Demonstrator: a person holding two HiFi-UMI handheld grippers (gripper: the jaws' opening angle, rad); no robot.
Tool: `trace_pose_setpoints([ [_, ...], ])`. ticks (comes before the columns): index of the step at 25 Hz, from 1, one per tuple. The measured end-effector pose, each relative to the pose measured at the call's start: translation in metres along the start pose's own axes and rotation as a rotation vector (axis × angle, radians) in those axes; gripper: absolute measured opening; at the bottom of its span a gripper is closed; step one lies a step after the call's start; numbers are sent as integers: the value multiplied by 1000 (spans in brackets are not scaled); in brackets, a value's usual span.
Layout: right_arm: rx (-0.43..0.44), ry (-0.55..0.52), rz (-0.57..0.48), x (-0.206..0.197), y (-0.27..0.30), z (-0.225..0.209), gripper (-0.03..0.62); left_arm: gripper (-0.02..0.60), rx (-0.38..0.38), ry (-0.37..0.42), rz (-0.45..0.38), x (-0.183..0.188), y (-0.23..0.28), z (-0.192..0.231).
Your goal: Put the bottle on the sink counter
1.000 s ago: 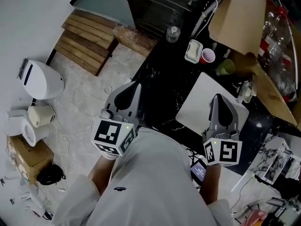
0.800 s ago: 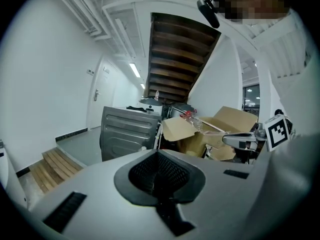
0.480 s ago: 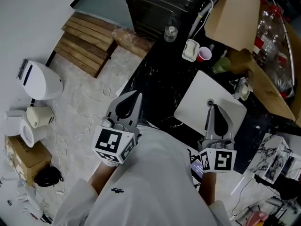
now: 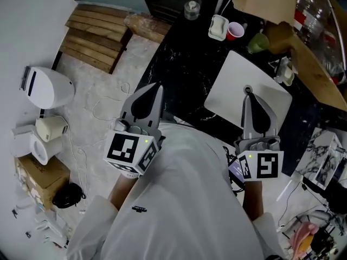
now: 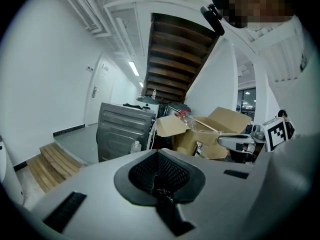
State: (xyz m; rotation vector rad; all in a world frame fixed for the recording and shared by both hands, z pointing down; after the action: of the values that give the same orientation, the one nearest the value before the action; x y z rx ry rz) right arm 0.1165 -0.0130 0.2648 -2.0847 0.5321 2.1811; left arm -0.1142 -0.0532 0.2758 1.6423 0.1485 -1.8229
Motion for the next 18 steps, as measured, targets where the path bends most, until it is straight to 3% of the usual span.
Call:
trace_pose_setpoints([
  [18,-18,0,10,2,-3,1,11,6,-28,-2,8,-1,3,-4],
])
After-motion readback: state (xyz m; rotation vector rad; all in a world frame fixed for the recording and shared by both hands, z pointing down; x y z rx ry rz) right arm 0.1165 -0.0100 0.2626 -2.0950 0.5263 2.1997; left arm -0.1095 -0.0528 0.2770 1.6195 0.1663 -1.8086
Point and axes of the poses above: the fingertips, and each gripper's own axes: y forward along the fingers, z to its left, x out of its top, the point moved 3 cm from there along -y, backward along the fingers
